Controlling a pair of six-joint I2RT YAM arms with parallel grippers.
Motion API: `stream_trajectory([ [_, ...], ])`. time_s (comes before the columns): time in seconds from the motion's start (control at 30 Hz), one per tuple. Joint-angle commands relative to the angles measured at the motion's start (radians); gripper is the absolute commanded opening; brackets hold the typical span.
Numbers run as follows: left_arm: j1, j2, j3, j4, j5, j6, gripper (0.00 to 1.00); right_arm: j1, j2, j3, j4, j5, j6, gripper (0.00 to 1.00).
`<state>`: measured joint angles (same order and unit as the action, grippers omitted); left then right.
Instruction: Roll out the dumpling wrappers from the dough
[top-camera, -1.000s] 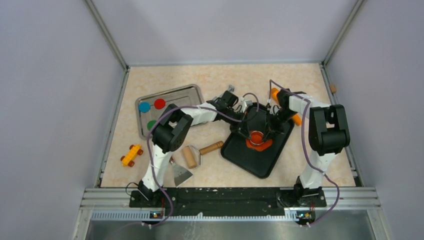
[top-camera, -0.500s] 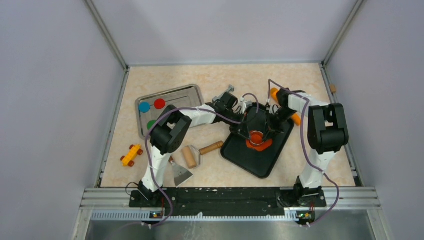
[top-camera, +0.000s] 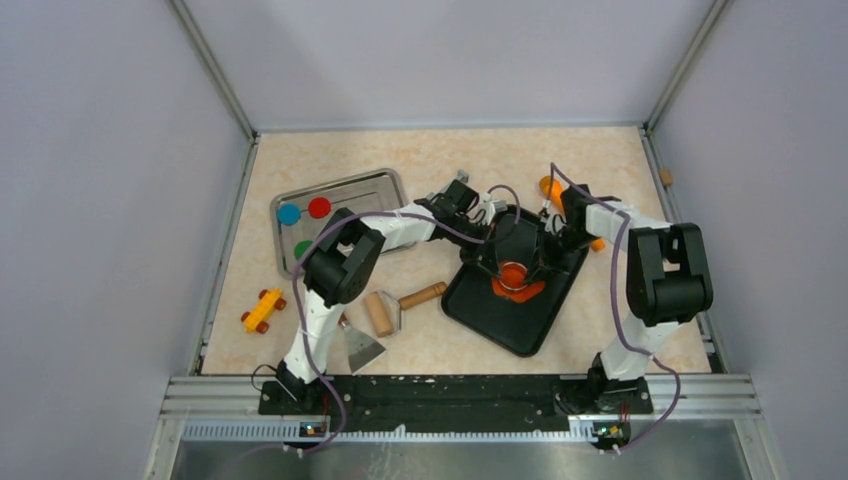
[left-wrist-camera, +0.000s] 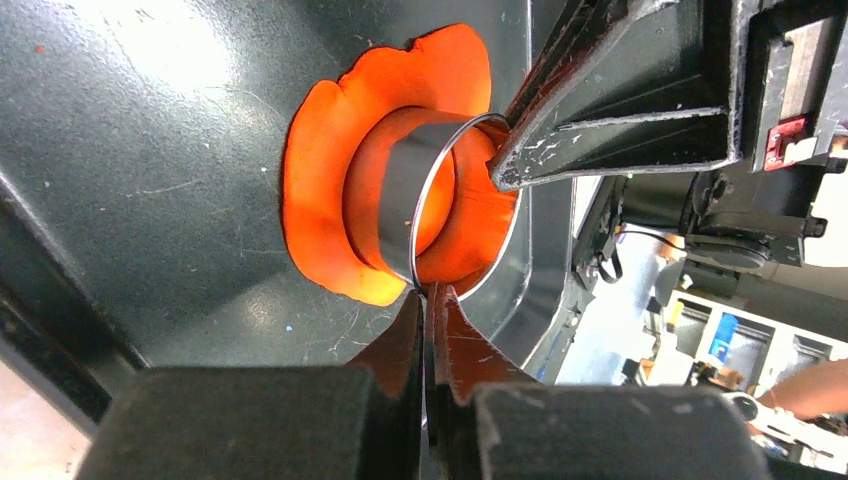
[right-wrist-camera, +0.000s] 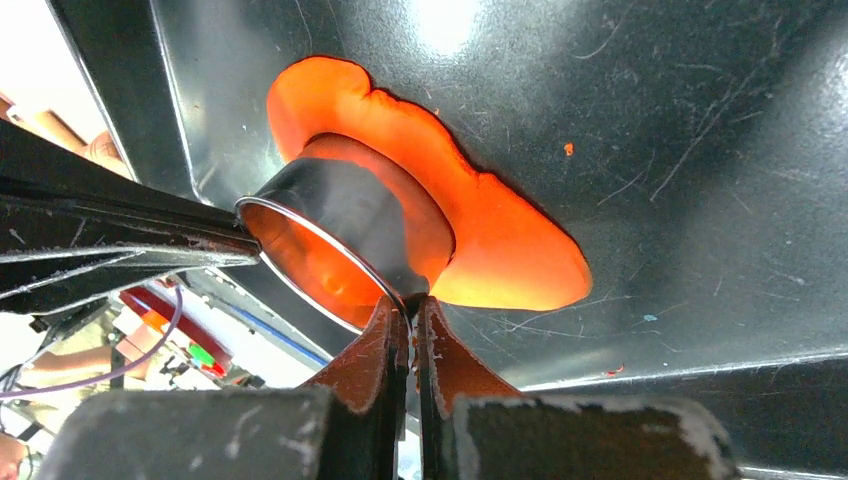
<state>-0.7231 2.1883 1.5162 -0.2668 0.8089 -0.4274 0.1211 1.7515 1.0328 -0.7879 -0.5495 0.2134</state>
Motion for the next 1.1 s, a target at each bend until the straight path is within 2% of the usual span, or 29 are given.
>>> stream_trajectory([
  [0.0, 0.006, 0.107, 0.062, -0.044, -0.129, 0.084, 0.00, 0.064, 0.027, -0.070, 0.061, -0.024, 0.031, 0.00],
  [0.43, 0.017, 0.191, 0.221, -0.087, -0.121, 0.123, 0.00, 0.129, -0.024, -0.186, 0.098, -0.114, 0.151, 0.00],
  [0.77, 0.016, 0.168, 0.190, -0.083, -0.105, 0.114, 0.00, 0.097, -0.016, -0.090, 0.054, -0.008, 0.087, 0.00],
  [1.07, 0.010, 0.093, 0.078, -0.079, -0.113, 0.122, 0.00, 0.029, -0.035, -0.056, 0.020, 0.050, 0.020, 0.00],
])
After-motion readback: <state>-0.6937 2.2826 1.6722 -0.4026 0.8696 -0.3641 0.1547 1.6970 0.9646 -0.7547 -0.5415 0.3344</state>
